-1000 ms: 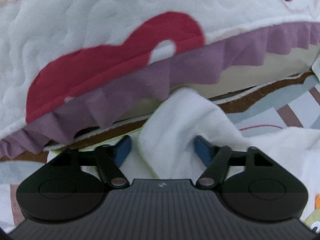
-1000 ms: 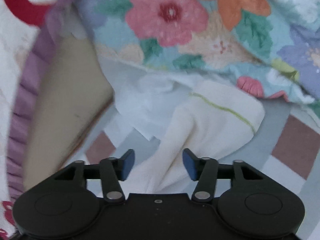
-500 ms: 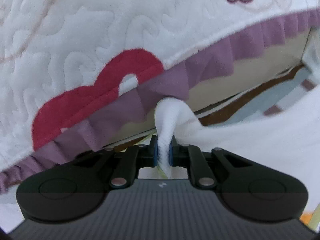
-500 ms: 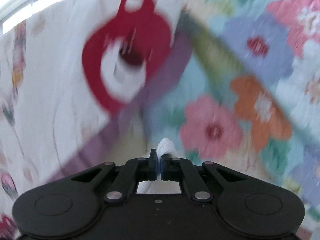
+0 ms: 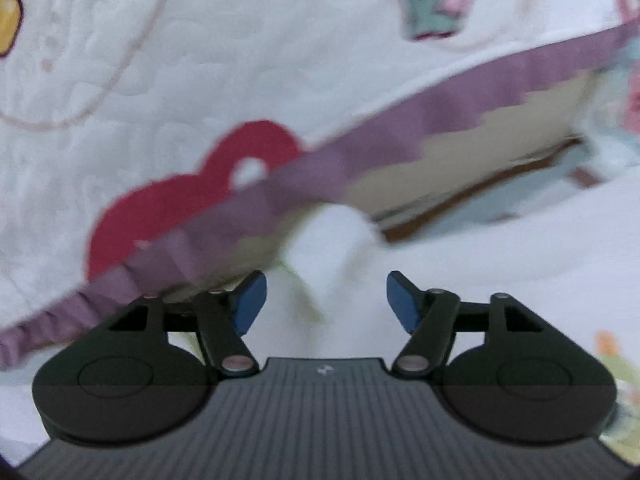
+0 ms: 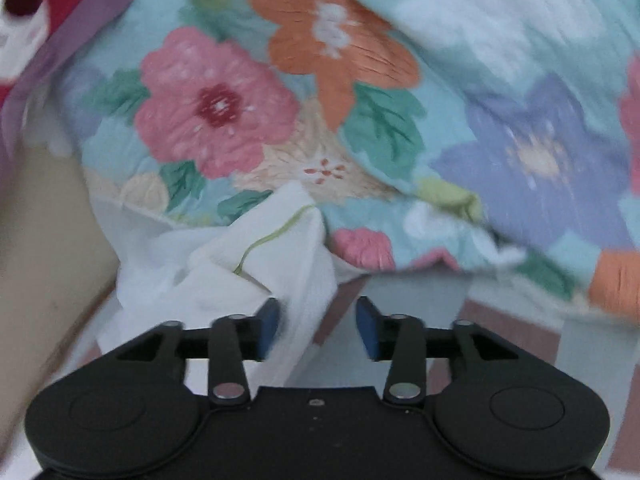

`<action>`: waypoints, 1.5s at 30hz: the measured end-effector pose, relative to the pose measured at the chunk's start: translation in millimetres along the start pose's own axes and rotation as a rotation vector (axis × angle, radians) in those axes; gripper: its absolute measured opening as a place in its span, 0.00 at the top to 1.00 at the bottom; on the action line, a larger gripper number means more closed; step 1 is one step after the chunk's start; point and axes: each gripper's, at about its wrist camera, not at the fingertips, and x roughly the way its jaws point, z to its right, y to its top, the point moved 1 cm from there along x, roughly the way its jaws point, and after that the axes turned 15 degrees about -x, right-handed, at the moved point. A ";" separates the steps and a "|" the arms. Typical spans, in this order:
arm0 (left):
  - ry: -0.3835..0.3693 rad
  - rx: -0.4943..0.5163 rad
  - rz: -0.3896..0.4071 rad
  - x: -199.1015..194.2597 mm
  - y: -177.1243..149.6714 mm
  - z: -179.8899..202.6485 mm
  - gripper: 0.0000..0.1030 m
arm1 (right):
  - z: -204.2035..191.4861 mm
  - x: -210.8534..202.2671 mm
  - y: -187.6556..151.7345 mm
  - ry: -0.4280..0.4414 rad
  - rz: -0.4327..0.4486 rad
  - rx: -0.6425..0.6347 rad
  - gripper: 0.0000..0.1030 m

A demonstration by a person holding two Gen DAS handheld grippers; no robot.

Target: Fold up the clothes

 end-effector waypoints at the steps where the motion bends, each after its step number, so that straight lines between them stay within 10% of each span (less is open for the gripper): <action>1: -0.037 0.001 -0.018 -5.9 -4.0 2.3 0.35 | 5.2 0.9 -2.6 0.032 -0.005 0.044 0.51; 7: -0.218 -0.031 -0.098 -27.2 -34.0 28.2 0.35 | 4.0 15.0 -8.6 0.104 0.022 0.129 0.38; 10: -0.323 -0.057 -0.150 -31.5 -48.8 43.2 0.35 | -17.0 18.8 7.7 0.177 0.023 -0.019 0.94; 16: -0.457 0.065 -0.201 -46.6 -83.2 87.7 0.35 | -44.6 -10.1 60.5 0.194 0.206 -0.192 0.95; 21: -0.517 0.216 -0.227 -56.4 -115.7 116.9 0.32 | -62.7 -2.6 66.2 0.123 0.141 -0.278 0.95; 33: -0.409 0.175 -0.237 -54.5 -127.3 123.1 0.31 | -75.1 -0.7 57.8 0.082 0.126 -0.238 0.93; 41: 0.162 0.116 0.151 -24.7 -45.8 54.9 0.25 | -86.9 -5.2 44.8 0.118 0.094 -0.269 0.92; 45: 0.159 -0.084 0.092 14.5 0.8 -3.8 0.19 | -88.2 -8.3 37.9 0.124 0.085 -0.293 0.92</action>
